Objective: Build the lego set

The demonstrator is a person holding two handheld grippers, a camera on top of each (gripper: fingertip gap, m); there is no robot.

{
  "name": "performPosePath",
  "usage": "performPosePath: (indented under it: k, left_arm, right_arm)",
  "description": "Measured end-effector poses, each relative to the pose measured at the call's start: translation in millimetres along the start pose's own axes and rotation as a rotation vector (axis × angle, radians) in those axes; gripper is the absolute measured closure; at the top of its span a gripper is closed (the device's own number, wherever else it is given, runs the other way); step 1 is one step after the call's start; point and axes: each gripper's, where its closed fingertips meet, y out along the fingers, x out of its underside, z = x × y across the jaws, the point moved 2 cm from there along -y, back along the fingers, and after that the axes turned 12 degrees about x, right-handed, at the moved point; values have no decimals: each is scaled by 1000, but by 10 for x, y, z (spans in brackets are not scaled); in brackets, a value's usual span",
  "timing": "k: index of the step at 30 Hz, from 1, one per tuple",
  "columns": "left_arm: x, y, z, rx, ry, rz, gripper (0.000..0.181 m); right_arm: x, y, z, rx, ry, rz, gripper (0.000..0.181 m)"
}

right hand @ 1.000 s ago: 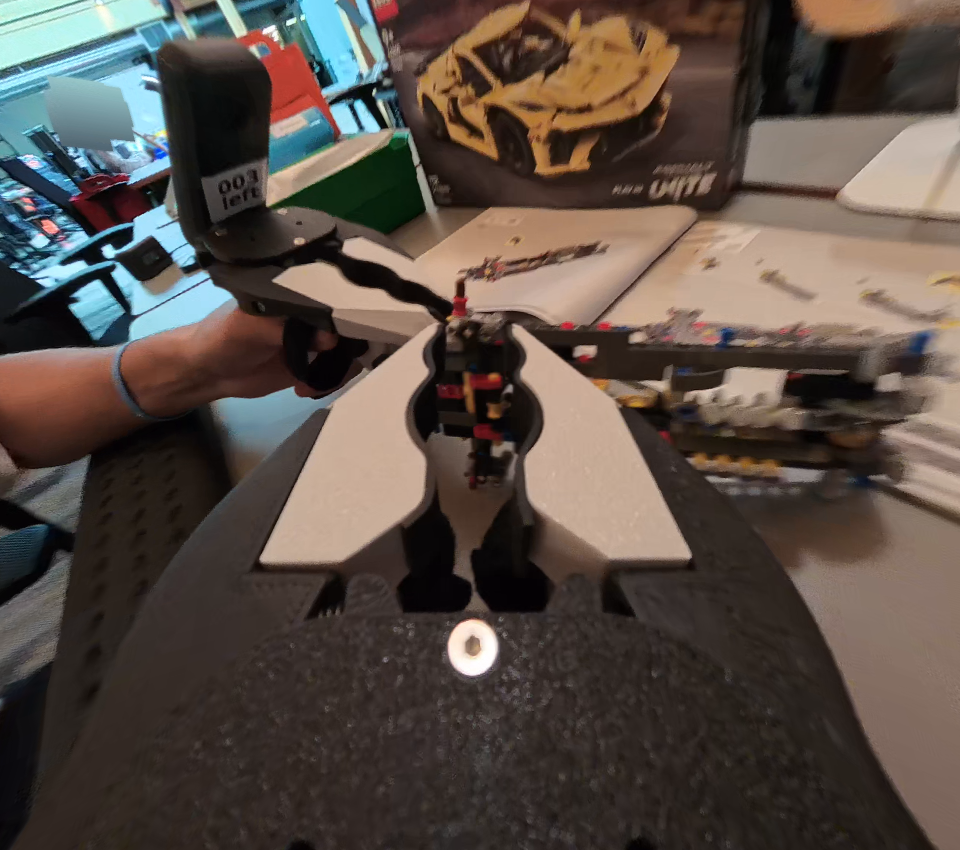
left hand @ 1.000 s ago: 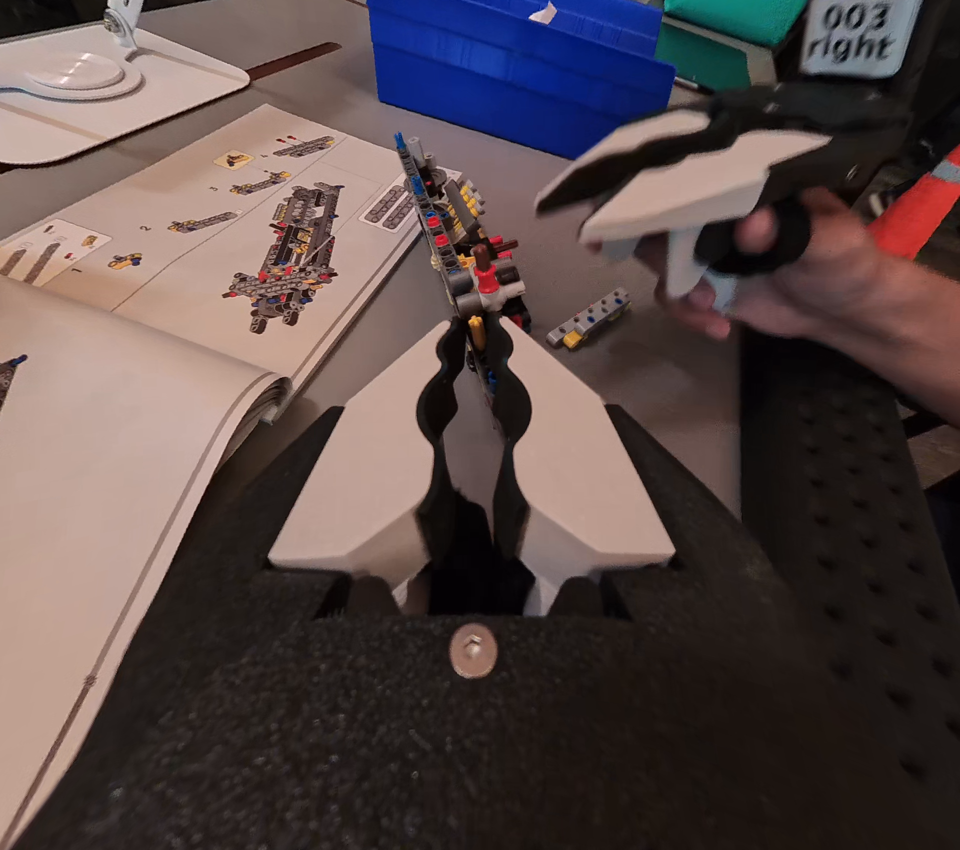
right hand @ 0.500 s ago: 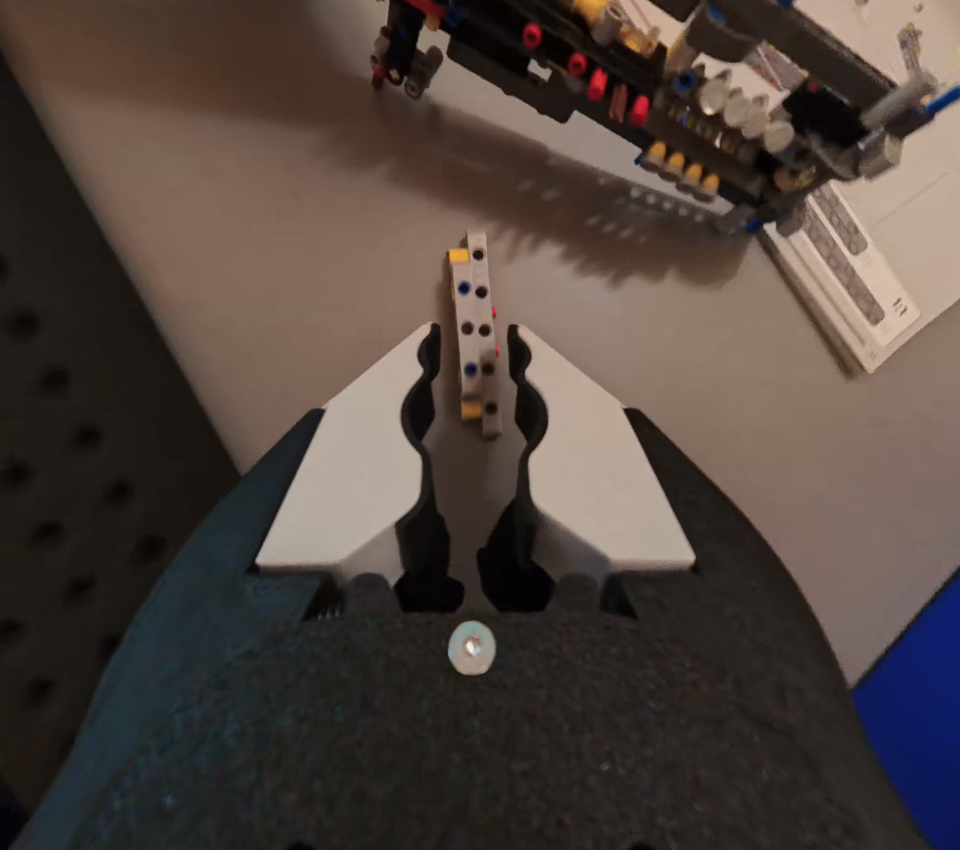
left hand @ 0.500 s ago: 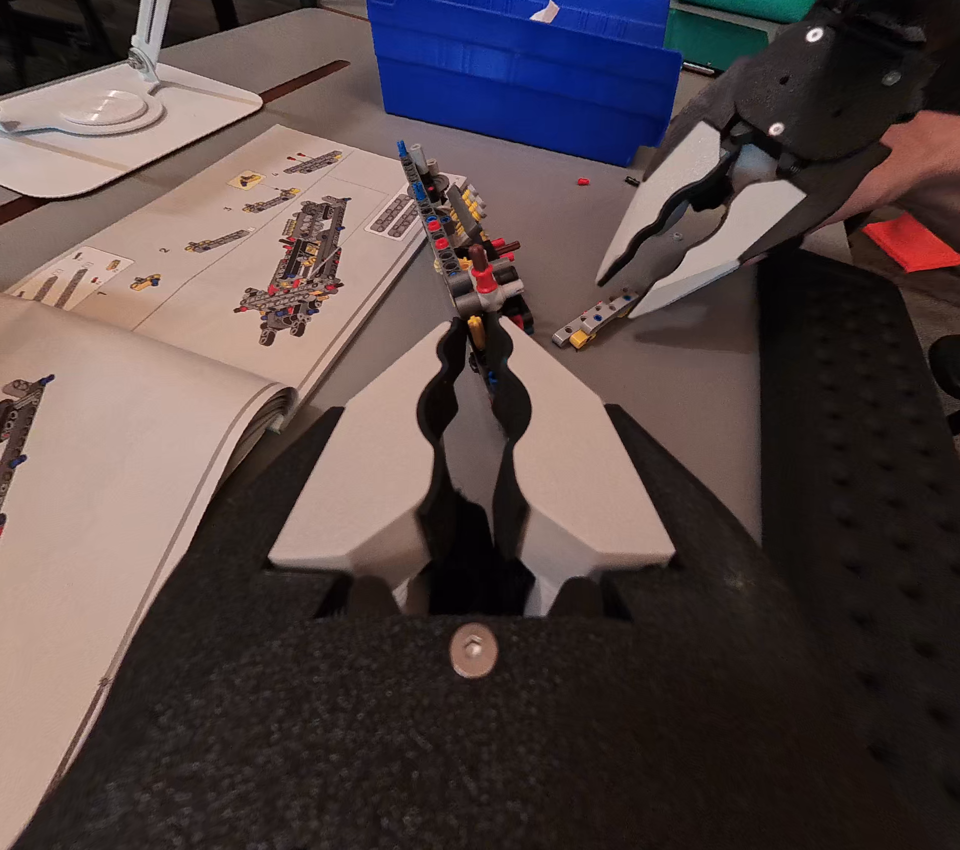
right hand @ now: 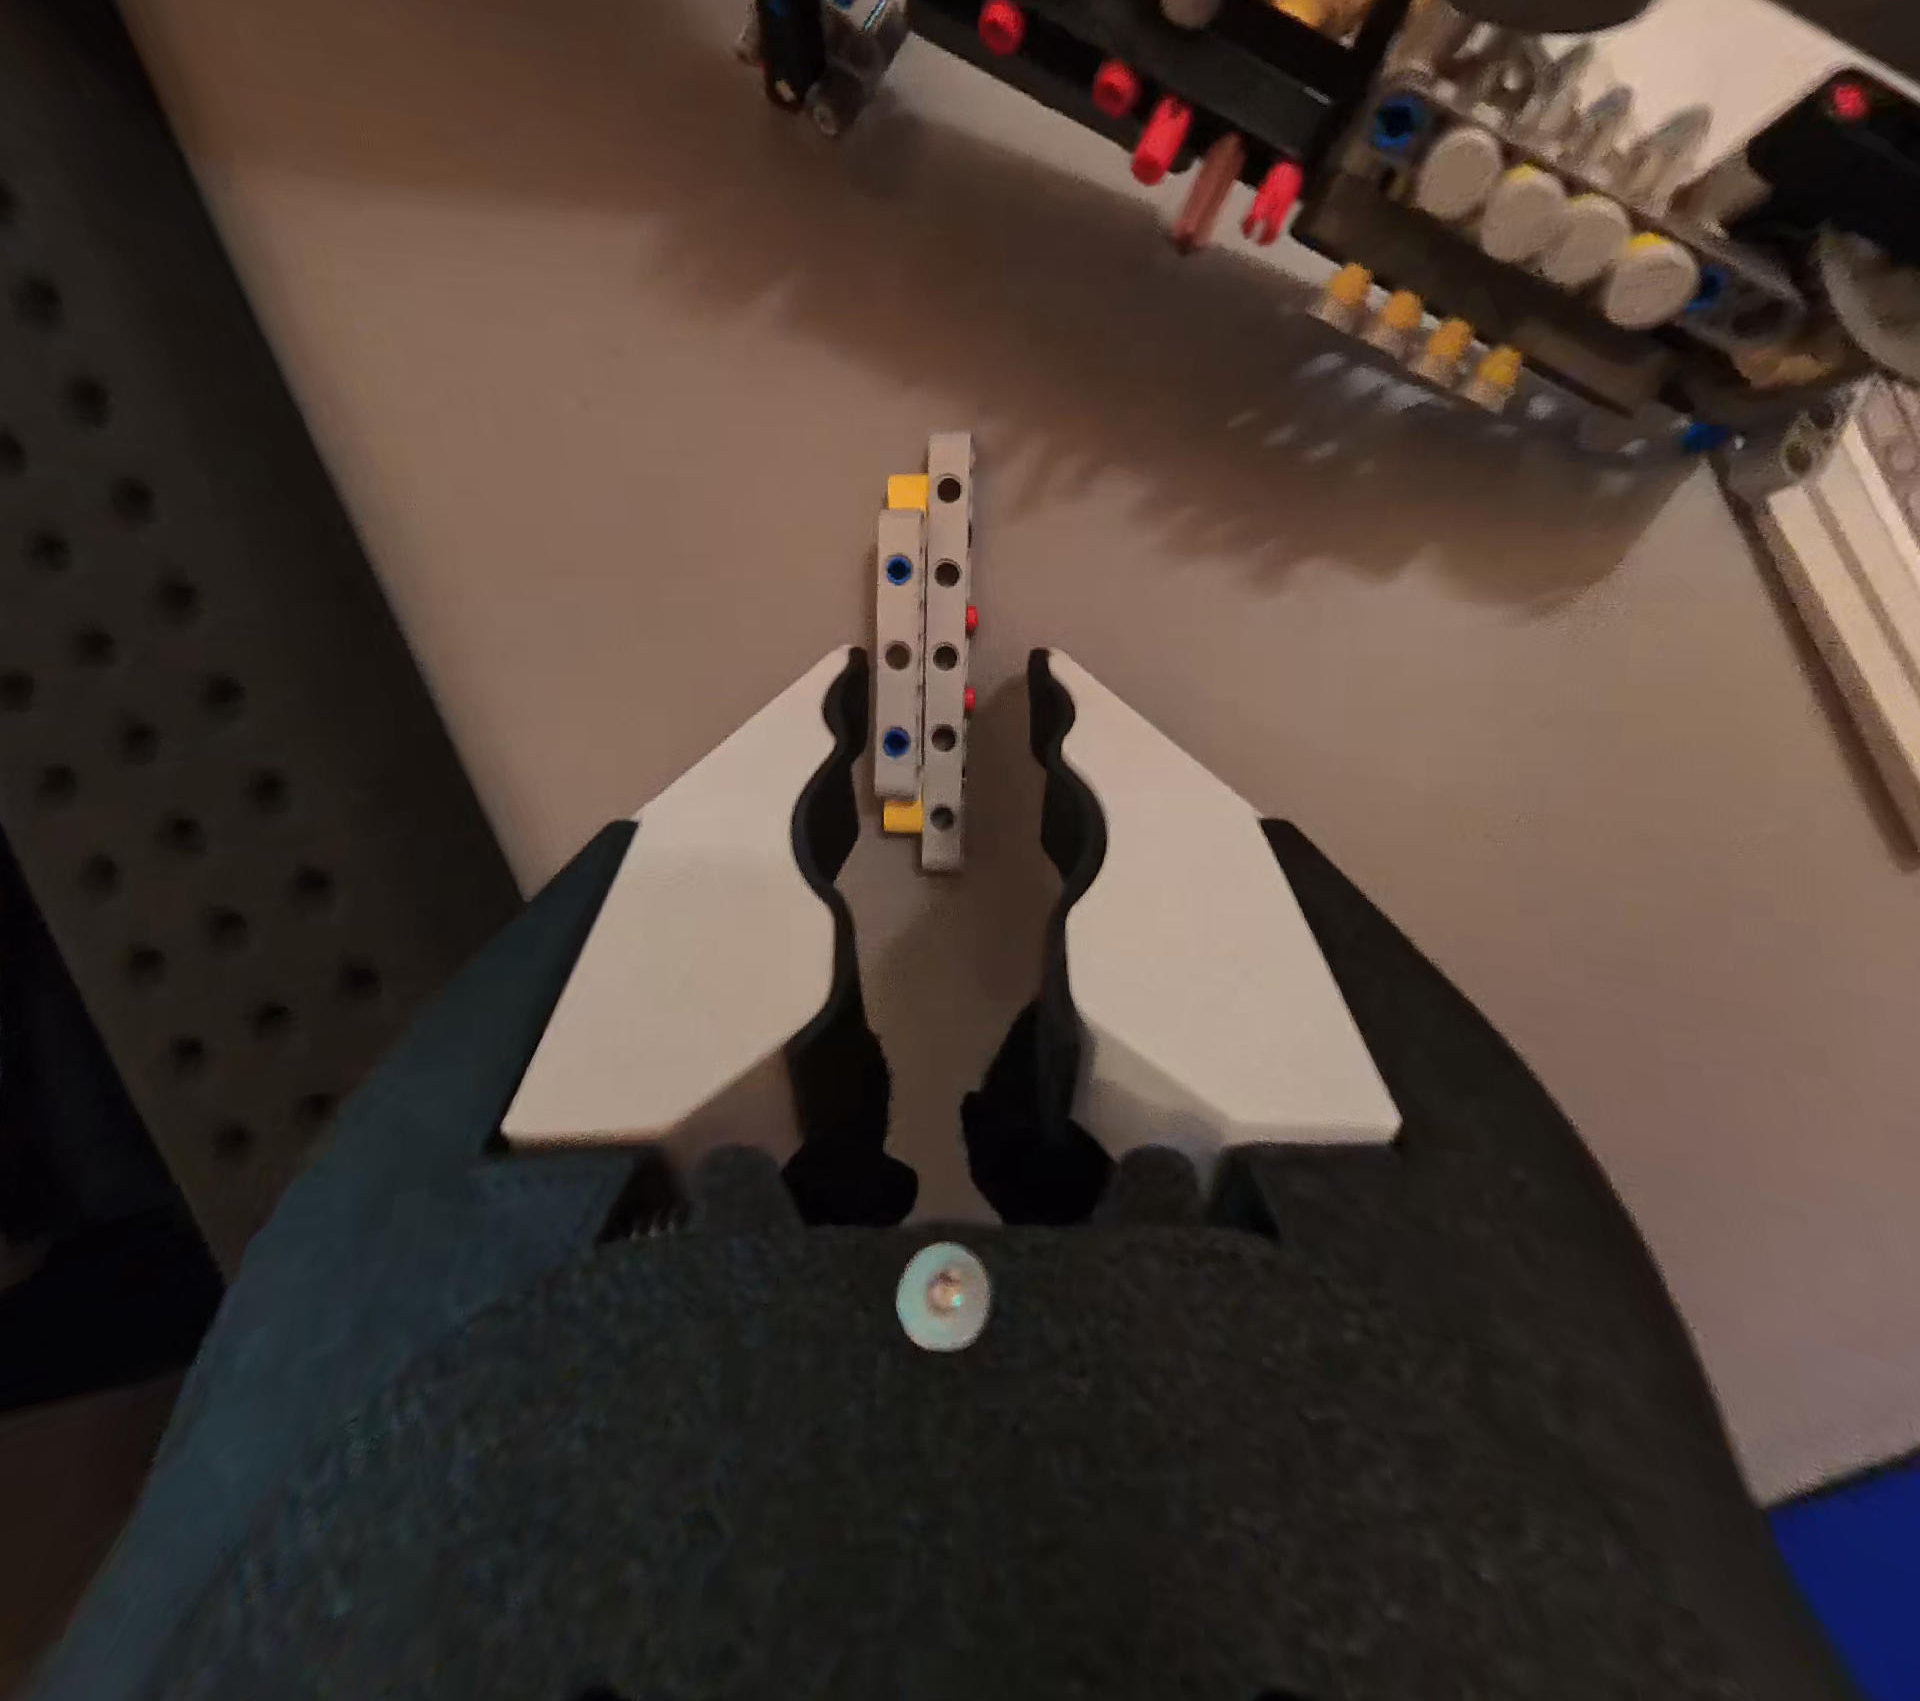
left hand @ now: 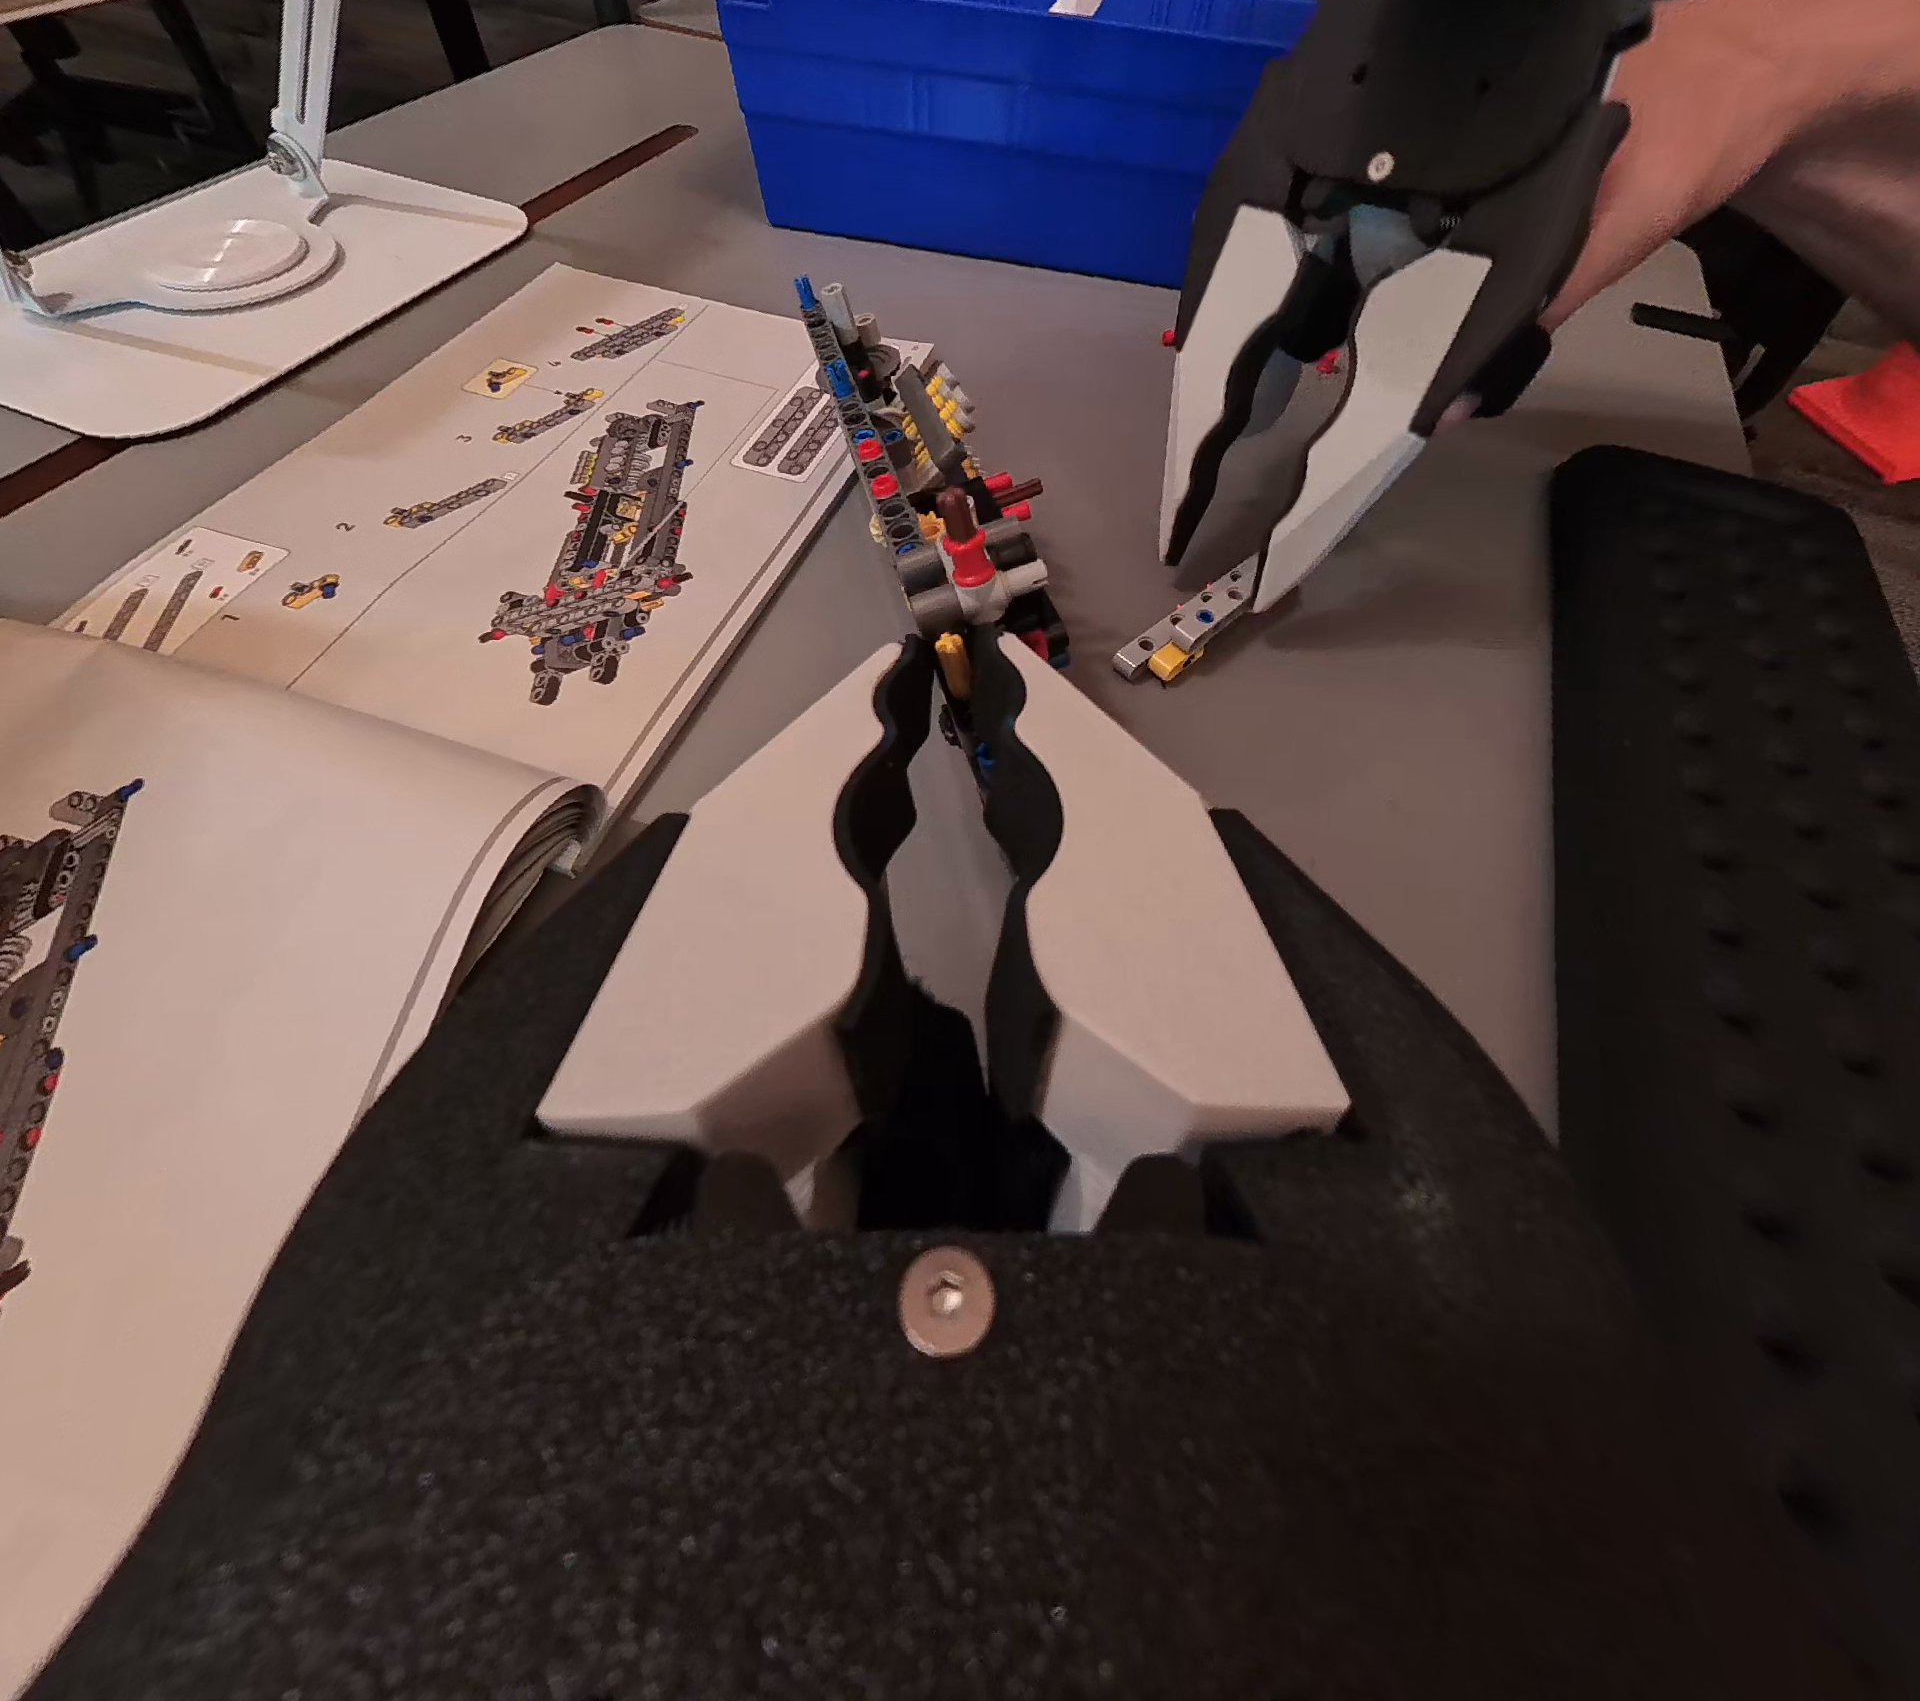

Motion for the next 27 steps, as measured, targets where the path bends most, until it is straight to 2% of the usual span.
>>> performPosePath:
  k: [2, 5, 7, 9, 11, 13, 15, 17, 19, 21, 25, 27]
  left_arm:
    - [1, -1, -4, 1, -5, 2, 176]
    - [1, -3, -12, 6, -26, 12, 176]
    - [-1, -3, -20, 9, -51, 24, 176]
    - [-7, -1, -23, 21, -83, 39, 176]
    - [0, -5, -34, 22, -89, 41, 176]
    - [9, -9, -41, 19, -80, 36, 176]
    - [10, -7, -33, 21, -81, 36, 176]
    - [14, 2, -19, 19, -75, 30, 176]
    - [15, 4, -14, 11, -65, 24, 176]
    - [17, -5, -25, 3, -58, 18, 176]
    - [22, -32, -47, 0, -68, 19, 176]
    - [22, -29, -45, -2, -60, 16, 176]
  right_arm:
    - [31, 58, -37, 30, -45, -60, 152]
    - [2, 81, -73, 74, -92, -63, 166]
    - [-109, 44, -75, 140, -95, -5, 166]
    - [-334, -76, -206, 158, -69, 129, 167]
    - [-542, -240, -209, 297, -50, 274, 167]
    - [-710, -402, -192, 499, -36, 414, 167]
    - [-776, -467, -242, 672, -59, 484, 167]
    - [-794, -455, -312, 827, -121, 491, 166]
    - [-754, -361, -358, 949, -237, 427, 166]
    - [-529, -130, -355, 927, -367, 219, 166]
    - [-140, -115, -216, 897, -635, -37, 166]
    - [-68, -126, -167, 915, -768, -63, 166]
